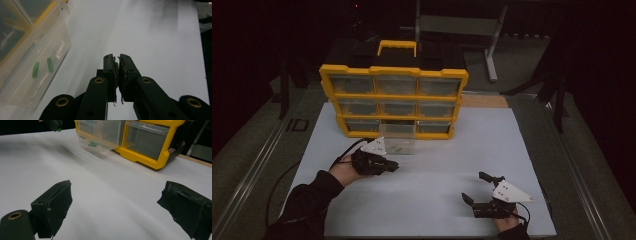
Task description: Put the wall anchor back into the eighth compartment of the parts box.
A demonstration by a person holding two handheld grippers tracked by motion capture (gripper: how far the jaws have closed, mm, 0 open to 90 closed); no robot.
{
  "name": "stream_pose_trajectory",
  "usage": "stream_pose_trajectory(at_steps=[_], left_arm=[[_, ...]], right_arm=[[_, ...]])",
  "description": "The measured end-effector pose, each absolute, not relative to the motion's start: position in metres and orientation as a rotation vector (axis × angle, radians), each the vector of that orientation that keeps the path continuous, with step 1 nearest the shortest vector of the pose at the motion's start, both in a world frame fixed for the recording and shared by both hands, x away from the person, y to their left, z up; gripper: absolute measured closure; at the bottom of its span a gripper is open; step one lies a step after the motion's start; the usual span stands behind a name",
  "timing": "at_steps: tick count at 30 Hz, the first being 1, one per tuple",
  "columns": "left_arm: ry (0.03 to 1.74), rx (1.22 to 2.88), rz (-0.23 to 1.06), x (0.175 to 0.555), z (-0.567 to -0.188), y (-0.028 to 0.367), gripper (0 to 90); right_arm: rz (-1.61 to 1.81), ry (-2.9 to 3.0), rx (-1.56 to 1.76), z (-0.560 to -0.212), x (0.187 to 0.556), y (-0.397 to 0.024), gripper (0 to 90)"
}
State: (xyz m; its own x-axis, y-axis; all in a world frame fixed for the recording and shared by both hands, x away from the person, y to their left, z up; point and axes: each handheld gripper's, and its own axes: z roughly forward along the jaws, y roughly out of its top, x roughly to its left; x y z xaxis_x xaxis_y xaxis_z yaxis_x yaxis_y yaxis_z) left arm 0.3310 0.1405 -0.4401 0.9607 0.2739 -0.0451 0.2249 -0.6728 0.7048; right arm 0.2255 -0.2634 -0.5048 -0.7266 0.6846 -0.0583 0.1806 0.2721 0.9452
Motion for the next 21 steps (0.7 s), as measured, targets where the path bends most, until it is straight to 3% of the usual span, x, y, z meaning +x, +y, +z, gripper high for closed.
stream_pose_trajectory(at_steps=[21], left_arm=[[0.310,2.305,0.115,0.352,-0.400,0.143,84.6]], right_arm=[[1.466,2.073,0.781,-0.504,0.225,-0.265,9.0]])
